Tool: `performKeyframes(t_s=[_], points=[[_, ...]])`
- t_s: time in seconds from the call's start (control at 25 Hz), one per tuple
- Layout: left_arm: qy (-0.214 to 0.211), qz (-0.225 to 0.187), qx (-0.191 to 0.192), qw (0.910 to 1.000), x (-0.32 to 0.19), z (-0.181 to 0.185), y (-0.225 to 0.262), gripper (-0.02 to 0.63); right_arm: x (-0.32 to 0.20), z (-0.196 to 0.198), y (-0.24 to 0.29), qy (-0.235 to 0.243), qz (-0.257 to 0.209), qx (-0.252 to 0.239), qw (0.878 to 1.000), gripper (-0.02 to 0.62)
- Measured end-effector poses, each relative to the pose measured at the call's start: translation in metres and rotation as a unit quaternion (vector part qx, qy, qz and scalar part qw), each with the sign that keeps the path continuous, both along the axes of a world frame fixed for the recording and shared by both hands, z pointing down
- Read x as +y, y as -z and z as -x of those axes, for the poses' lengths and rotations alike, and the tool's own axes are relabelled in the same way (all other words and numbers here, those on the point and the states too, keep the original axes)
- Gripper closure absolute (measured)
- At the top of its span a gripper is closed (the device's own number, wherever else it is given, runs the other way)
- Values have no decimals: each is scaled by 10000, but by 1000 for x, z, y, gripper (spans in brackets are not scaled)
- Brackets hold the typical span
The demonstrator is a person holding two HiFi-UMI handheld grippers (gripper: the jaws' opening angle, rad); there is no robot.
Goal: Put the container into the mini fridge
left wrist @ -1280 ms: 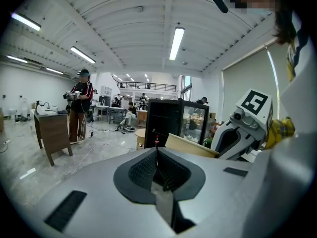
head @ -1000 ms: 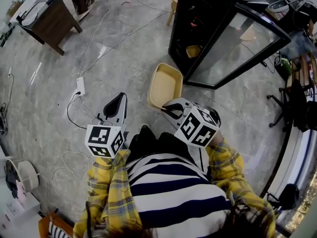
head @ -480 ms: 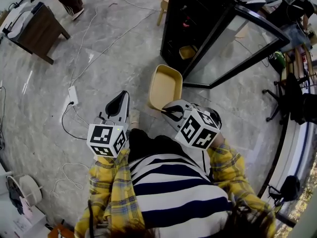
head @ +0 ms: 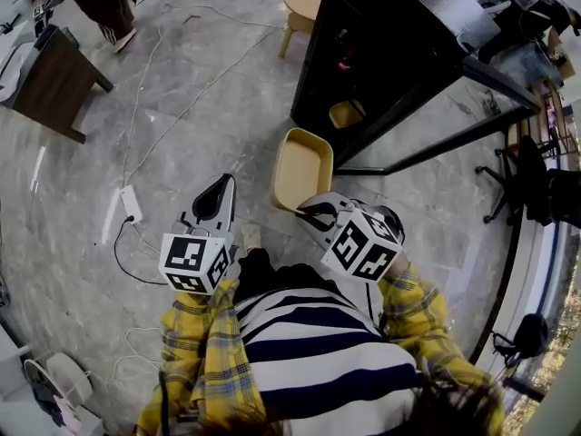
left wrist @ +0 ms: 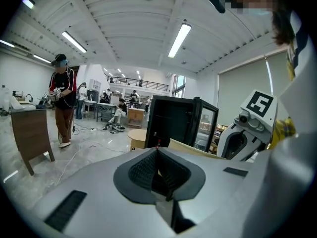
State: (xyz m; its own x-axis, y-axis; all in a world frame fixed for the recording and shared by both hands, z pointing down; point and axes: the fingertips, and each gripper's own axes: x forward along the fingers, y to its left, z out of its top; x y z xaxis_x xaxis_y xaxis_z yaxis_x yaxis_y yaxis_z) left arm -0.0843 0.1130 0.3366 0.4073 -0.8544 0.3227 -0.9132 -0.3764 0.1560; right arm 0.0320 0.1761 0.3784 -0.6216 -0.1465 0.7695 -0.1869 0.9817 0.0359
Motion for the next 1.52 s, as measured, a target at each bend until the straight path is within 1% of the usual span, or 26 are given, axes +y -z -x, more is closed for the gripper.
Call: performKeyframes(t_s=[0.32, 0.52, 0.72, 1.0, 1.28, 1.52], points=[[-543, -42, 32, 9985, -59, 18, 2, 588, -56, 33, 6, -293, 22, 59, 9995, 560], [-803, -4, 69, 9967, -81, 29, -4, 588, -78, 50, 4, -493, 27, 83, 9987, 560], [-1022, -92, 103, 9947, -106, 32, 3, 588, -104, 55, 10, -698, -61, 94, 9975, 560], [-1217, -246, 134, 9922, -138, 15, 14, 588, -135, 43, 18, -872, -137, 211, 9959, 560], [-1174, -509, 223, 9915, -181, -8, 32, 588, -182, 21, 36, -925, -339, 245, 9948, 560], [-1183, -610, 254, 9908, -218, -37, 42, 588, -226, -4, 51, -966, -428, 346, 9938, 560]])
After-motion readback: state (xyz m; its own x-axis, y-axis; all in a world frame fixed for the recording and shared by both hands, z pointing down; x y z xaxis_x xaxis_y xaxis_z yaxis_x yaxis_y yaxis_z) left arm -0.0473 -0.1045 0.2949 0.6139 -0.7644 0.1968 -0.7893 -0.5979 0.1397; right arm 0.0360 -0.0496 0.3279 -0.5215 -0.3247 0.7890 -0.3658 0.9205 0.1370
